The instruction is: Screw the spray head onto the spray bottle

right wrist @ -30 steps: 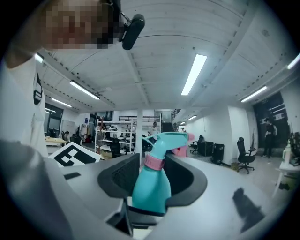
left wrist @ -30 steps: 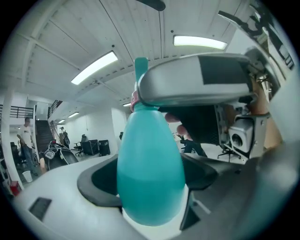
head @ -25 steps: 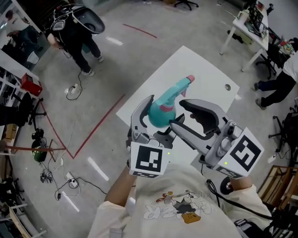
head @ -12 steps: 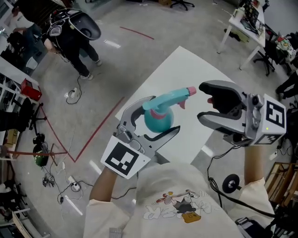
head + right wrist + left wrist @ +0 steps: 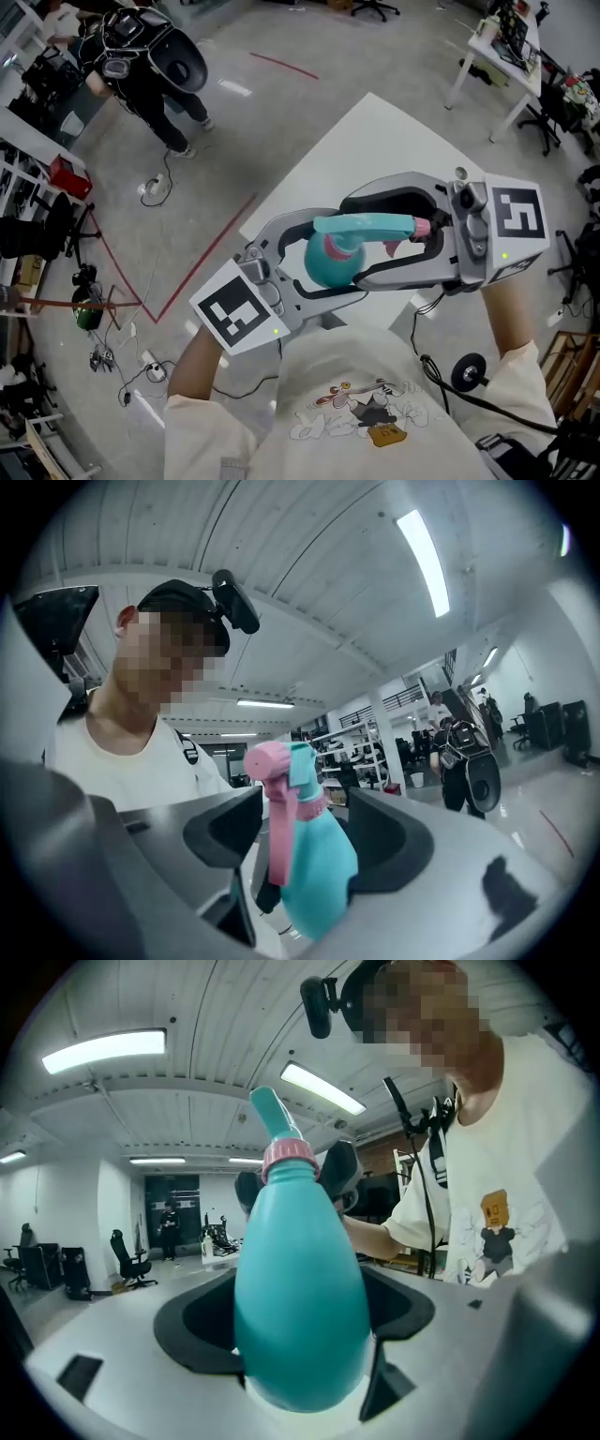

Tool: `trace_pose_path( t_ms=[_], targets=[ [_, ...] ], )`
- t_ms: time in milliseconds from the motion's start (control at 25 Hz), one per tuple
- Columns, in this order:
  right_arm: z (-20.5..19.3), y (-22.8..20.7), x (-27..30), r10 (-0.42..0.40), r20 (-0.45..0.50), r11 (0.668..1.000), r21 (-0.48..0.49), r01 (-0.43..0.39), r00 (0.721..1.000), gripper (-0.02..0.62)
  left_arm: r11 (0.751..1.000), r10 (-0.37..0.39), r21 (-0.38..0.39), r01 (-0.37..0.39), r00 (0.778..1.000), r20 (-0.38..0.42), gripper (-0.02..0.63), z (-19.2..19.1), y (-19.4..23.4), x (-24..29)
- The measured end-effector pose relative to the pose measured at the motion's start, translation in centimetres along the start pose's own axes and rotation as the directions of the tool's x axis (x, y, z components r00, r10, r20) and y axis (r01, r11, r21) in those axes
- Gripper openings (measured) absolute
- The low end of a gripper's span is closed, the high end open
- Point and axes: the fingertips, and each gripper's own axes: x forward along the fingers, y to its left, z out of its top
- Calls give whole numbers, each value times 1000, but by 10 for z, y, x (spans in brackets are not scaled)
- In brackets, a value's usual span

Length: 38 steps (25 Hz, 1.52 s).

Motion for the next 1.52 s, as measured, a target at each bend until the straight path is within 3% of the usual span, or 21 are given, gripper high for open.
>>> trace_pose_path(
  t_ms=[200, 400, 600, 680, 960, 1120, 1280, 1520],
  targets=[
    [7, 3, 5, 122, -16, 993, -5, -122, 992, 272, 992, -126, -11, 126, 992, 14, 399, 11, -7, -3],
    [17, 12, 11, 189, -27, 982, 1, -189, 982, 272, 982, -188, 7, 188, 982, -8, 399, 14, -11, -3],
    [13, 14, 12, 200, -53, 979, -22, -201, 978, 247, 977, -212, 4, 212, 977, -17, 399, 12, -15, -2],
    [12, 11, 12, 181, -52, 983, -30, -183, 982, 141, 976, -219, -8, 219, 976, -13, 399, 11, -16, -3],
    [11, 14, 11, 175, -85, 980, -79, -182, 981, 133, 966, -255, -40, 254, 967, -21, 399, 9, -22, -2],
    [4, 12, 9, 151, -165, 981, -100, -169, 975, 133, 972, -231, -73, 224, 967, -107, 399, -1, -21, 0],
    [-5, 12, 6, 160, -246, 979, -87, -186, 956, 133, 976, -218, -67, 209, 961, -172, 399, -9, -22, 0],
    [-14, 19, 3, 247, -329, 962, -30, -272, 911, 133, 960, -279, -64, 272, 934, -223, 399, -17, -32, 1]
  ],
)
